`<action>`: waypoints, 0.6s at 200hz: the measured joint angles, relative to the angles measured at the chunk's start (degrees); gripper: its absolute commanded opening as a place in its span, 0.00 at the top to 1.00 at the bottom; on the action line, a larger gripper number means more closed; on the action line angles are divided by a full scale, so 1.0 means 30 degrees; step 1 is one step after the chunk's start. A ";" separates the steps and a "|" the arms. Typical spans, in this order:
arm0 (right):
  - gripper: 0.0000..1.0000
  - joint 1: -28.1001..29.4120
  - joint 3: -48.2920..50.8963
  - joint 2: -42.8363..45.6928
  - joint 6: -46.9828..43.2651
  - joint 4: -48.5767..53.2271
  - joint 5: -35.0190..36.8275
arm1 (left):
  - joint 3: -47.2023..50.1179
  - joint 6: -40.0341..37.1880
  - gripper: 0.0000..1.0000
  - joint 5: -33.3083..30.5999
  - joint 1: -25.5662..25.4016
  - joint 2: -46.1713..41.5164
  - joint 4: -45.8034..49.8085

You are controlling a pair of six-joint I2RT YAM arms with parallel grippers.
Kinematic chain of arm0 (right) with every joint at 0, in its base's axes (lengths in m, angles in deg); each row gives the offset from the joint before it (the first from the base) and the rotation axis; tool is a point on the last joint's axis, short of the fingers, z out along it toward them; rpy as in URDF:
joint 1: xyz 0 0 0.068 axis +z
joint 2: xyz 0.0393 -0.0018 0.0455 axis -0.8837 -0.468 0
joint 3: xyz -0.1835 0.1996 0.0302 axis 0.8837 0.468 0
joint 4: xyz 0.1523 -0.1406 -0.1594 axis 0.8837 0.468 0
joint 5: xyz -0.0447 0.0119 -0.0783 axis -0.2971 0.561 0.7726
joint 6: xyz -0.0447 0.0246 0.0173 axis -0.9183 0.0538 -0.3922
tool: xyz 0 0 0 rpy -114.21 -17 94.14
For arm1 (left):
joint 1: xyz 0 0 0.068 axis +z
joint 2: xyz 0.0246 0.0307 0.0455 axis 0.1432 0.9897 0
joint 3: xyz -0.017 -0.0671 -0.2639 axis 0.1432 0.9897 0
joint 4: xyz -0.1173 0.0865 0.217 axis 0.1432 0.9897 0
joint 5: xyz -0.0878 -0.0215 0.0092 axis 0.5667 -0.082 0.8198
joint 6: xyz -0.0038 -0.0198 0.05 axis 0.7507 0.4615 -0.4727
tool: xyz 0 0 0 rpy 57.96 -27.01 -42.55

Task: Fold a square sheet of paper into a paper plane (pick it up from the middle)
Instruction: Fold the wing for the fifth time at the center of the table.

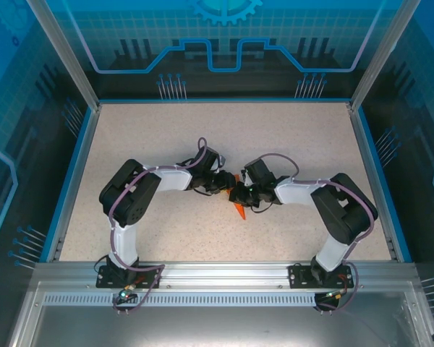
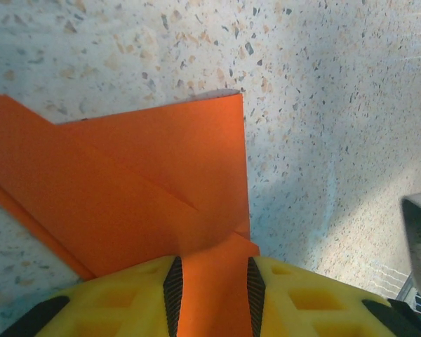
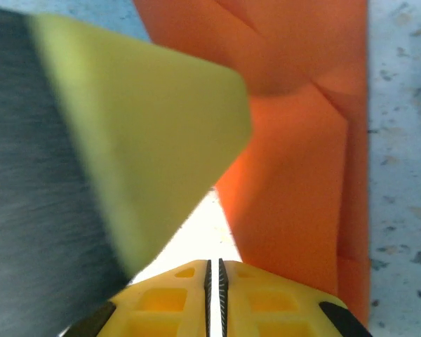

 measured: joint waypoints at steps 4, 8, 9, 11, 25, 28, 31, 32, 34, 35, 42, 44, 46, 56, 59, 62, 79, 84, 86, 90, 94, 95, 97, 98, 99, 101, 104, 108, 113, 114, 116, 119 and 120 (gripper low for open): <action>0.87 0.0000 0.0007 -0.0124 0.0000 0.0029 0.0036 | 0.0007 0.0000 0.66 0.0000 0.0000 0.0000 -0.0029; 0.87 -0.0007 0.0022 -0.0233 0.0000 0.0022 0.0044 | 0.0022 0.0000 0.66 0.0007 0.0000 0.0000 -0.0051; 0.87 -0.0007 0.0022 -0.0255 0.0000 0.0007 0.0044 | 0.0022 0.0000 0.66 0.0007 0.0000 0.0000 -0.0058; 0.87 -0.0015 0.0051 -0.0306 0.0000 -0.0051 0.0036 | 0.0029 0.0000 0.66 0.0007 0.0000 0.0000 -0.0058; 0.87 -0.0095 0.0372 -0.0364 0.0007 -0.0627 -0.0131 | 0.0066 0.0000 0.67 0.0007 0.0015 0.0000 -0.0124; 0.87 -0.0102 0.0444 -0.0364 0.0007 -0.0729 -0.0175 | 0.0073 0.0007 0.67 0.0015 0.0015 0.0000 -0.0131; 0.87 -0.0109 0.0510 -0.0357 0.0007 -0.0838 -0.0211 | 0.0073 0.0007 0.67 0.0015 0.0015 0.0000 -0.0138; 0.87 -0.0109 0.0554 -0.0350 0.0007 -0.0918 -0.0255 | 0.0073 0.0000 0.67 0.0007 0.0015 0.0000 -0.0138; 0.87 -0.0117 0.0590 -0.0350 0.0000 -0.0984 -0.0270 | 0.0073 0.0000 0.67 0.0007 0.0015 0.0000 -0.0138; 0.87 -0.0117 0.0627 -0.0342 0.0007 -0.1056 -0.0291 | 0.0080 0.0000 0.67 0.0007 0.0015 0.0000 -0.0138; 0.87 -0.0146 0.0816 -0.0255 0.0000 -0.1326 -0.0350 | 0.0080 0.0000 0.67 0.0007 0.0015 0.0000 -0.0138; 0.87 -0.0146 0.0882 -0.0226 0.0000 -0.1428 -0.0379 | 0.0080 0.0007 0.67 0.0007 0.0015 0.0000 -0.0138; 0.86 -0.0146 0.0925 -0.0204 0.0000 -0.1501 -0.0386 | 0.0080 0.0007 0.67 0.0007 0.0015 0.0000 -0.0146; 0.86 -0.0153 0.1297 -0.0058 0.0007 -0.1945 -0.0466 | 0.0080 0.0000 0.67 0.0007 0.0015 0.0000 -0.0138; 0.86 -0.0153 0.1428 0.0022 0.0000 -0.2084 -0.0466 | 0.0080 0.0000 0.67 0.0007 0.0015 0.0000 -0.0138; 0.85 -0.0153 0.1552 0.0095 0.0007 -0.2178 -0.0495 | 0.0080 0.0000 0.67 0.0007 0.0015 0.0000 -0.0131; 0.85 -0.0146 0.2492 0.0852 0.0015 -0.2477 -0.0670 | 0.0080 0.0000 0.67 0.0000 0.0015 0.0000 -0.0131; 0.85 -0.0146 0.2747 0.1093 0.0007 -0.2455 -0.0743 | 0.0080 0.0000 0.67 0.0000 0.0015 0.0000 -0.0131; 0.85 -0.0146 0.2849 0.1173 0.0007 -0.2463 -0.0772 | 0.0080 0.0000 0.67 0.0000 0.0015 0.0000 -0.0131; 0.85 -0.0146 0.3024 0.1333 0.0000 -0.2441 -0.0838 | 0.0080 0.0000 0.67 0.0000 0.0015 0.0000 -0.0124; 0.85 -0.0146 0.3191 0.1457 0.0000 -0.2463 -0.0867 | 0.0080 -0.0007 0.67 0.0000 0.0015 0.0000 -0.0124; 0.85 -0.0146 0.3249 0.1508 0.0000 -0.2463 -0.0896 | 0.0080 0.0000 0.67 0.0000 0.0015 0.0000 -0.0124; 0.85 -0.0146 0.3308 0.1559 0.0000 -0.2463 -0.0911 | 0.0080 -0.0007 0.67 0.0000 0.0015 0.0000 -0.0124; 0.85 -0.0146 0.3381 0.1617 0.0000 -0.2470 -0.0918 | 0.0080 -0.0007 0.67 0.0000 0.0015 0.0000 -0.0124; 0.85 -0.0146 0.3410 0.1639 0.0000 -0.2477 -0.0925 | 0.0080 -0.0007 0.67 0.0000 0.0015 0.0000 -0.0124; 0.85 -0.0146 0.3475 0.1683 -0.0007 -0.2499 -0.0947 | 0.0080 -0.0007 0.67 0.0000 0.0015 0.0000 -0.0124; 0.85 -0.0146 0.3636 0.1807 -0.0007 -0.2543 -0.0998 | 0.0080 -0.0007 0.67 0.0000 0.0015 0.0000 -0.0124; 0.85 -0.0146 0.3803 0.1931 -0.0007 -0.2608 -0.1042 | 0.0080 -0.0007 0.67 0.0000 0.0015 0.0000 -0.0124; 0.85 -0.0146 0.4051 0.2127 -0.0022 -0.2659 -0.1100 | 0.0080 -0.0007 0.67 0.0000 0.0015 0.0000 -0.0124; 0.85 -0.0146 0.4087 0.2157 -0.0029 -0.2674 -0.1107 | 0.0080 -0.0007 0.67 0.0000 0.0015 0.0000 -0.0124; 0.85 -0.0146 0.4182 0.2237 -0.0066 -0.2688 -0.1137 | 0.0080 -0.0007 0.67 0.0000 0.0015 0.0000 -0.0124; 0.85 -0.0146 0.4313 0.2361 -0.0073 -0.2696 -0.1173 | 0.0080 -0.0007 0.67 0.0000 0.0015 0.0000 -0.0124; 0.85 -0.0146 0.4350 0.2382 -0.0080 -0.2703 -0.1180 | 0.0080 -0.0007 0.67 0.0000 0.0015 0.0000 -0.0124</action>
